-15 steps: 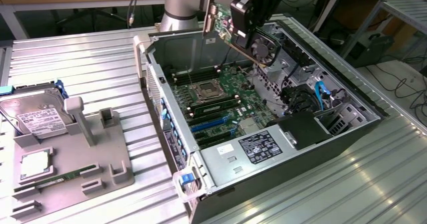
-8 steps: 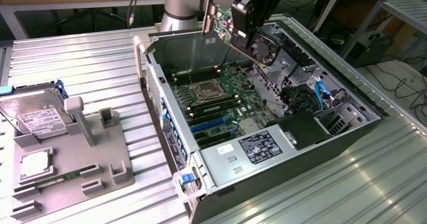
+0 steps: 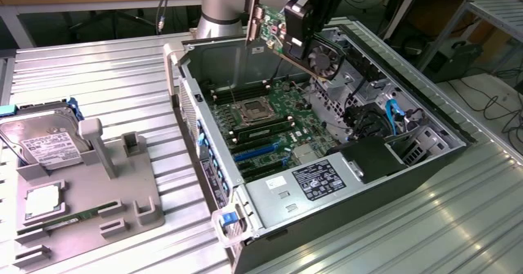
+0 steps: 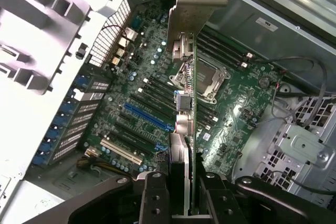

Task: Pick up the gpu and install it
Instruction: 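Insert the gpu into the slot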

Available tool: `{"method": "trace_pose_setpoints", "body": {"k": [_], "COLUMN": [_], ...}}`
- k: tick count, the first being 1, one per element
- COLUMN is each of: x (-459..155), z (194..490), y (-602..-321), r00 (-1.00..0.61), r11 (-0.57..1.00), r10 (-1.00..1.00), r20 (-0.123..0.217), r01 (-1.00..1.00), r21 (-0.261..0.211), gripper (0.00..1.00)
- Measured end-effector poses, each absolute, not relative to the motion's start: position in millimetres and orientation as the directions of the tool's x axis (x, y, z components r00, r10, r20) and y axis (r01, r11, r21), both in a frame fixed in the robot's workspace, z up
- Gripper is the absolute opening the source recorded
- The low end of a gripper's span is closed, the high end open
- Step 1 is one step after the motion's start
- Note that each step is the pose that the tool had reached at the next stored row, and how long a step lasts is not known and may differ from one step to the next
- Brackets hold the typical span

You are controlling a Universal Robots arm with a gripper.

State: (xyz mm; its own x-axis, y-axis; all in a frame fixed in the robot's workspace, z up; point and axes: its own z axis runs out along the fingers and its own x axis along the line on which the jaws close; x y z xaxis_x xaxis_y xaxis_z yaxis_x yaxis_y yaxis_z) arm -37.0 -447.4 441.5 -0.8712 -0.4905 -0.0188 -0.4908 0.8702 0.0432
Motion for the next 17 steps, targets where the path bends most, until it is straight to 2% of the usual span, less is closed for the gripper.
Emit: {"method": "trace_pose_setpoints", "body": {"k": [17], "x": [-37.0], "z": [441.5], "y": [-447.4], "r00": [-0.825], "r11": [0.823], "r10": [-0.565], "r20": [-0.019], "r01": [-0.566], "r21": [0.043], "gripper": [0.27]}}
